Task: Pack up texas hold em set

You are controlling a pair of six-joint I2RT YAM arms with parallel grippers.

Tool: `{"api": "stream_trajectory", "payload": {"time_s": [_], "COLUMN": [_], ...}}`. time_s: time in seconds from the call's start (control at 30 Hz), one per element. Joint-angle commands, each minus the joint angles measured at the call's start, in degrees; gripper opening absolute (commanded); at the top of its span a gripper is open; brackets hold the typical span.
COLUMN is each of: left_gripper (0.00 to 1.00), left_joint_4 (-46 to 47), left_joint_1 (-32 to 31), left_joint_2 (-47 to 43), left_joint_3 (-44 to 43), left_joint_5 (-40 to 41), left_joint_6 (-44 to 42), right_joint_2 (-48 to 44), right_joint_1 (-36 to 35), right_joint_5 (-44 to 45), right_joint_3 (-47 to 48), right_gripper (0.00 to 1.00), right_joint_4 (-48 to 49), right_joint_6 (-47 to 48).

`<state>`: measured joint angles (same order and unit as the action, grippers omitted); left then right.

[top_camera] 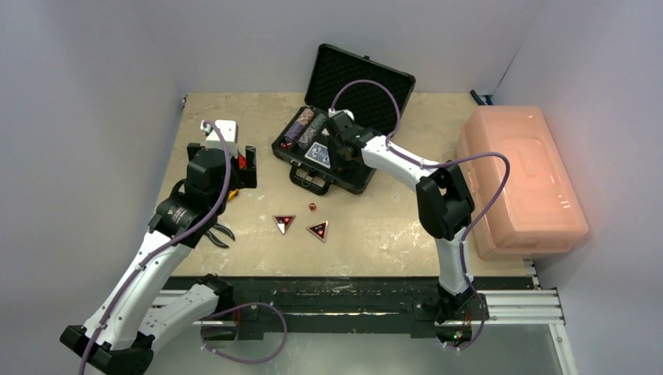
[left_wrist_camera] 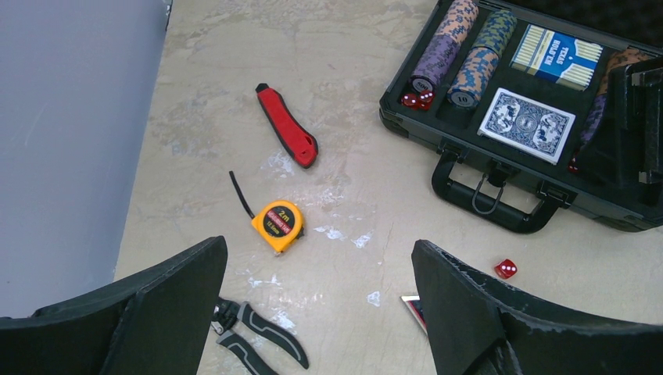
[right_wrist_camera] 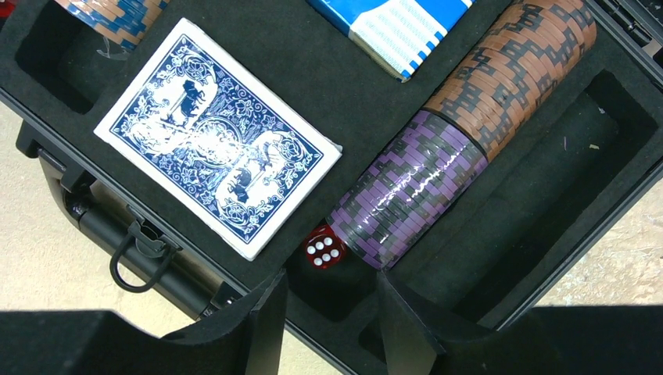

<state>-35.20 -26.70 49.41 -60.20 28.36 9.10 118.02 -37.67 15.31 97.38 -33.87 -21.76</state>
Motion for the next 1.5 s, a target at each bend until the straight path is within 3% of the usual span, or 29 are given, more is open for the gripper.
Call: {"api": "stream_trajectory", "payload": {"time_s": [0.0,0.33,0.6,1.0,1.47], "left_gripper": [0.88,0.88,0.88,0.88,0.88], "left_joint_4": [2.3,2.3,2.2,2.2,2.2], "left_joint_1": [0.1,0.1,0.2,0.2,0.1], "left_joint_2": [-0.3,-0.5,-0.8,-1.9,-2.2], "left_joint_3": [-0.2,-0.2,-0.2,-0.2,-0.1], "left_joint_5": [0.8,0.8,0.8,0.8,1.1], "left_joint_6": [-1.2,-1.1,-1.2,-1.0,-1.0], "right_joint_2": [-2.8,-8.5,-11.2,-9.4,-7.8], "right_joint_1": [0.2,-0.3,-3.8,-10.0,-11.7], "right_joint_5": [-0.4,-6.7,-7.0,-8.5,-7.8], "right_joint_3": [1.9,-2.5,-4.4,-5.3,-7.9], "right_gripper": [0.5,0.51,0.55,0.68,0.86], "right_joint_4": [0.4,1.9,1.1,2.5,3.5], "right_joint_6": [0.6,2.1,1.0,-3.7,-7.9]}}
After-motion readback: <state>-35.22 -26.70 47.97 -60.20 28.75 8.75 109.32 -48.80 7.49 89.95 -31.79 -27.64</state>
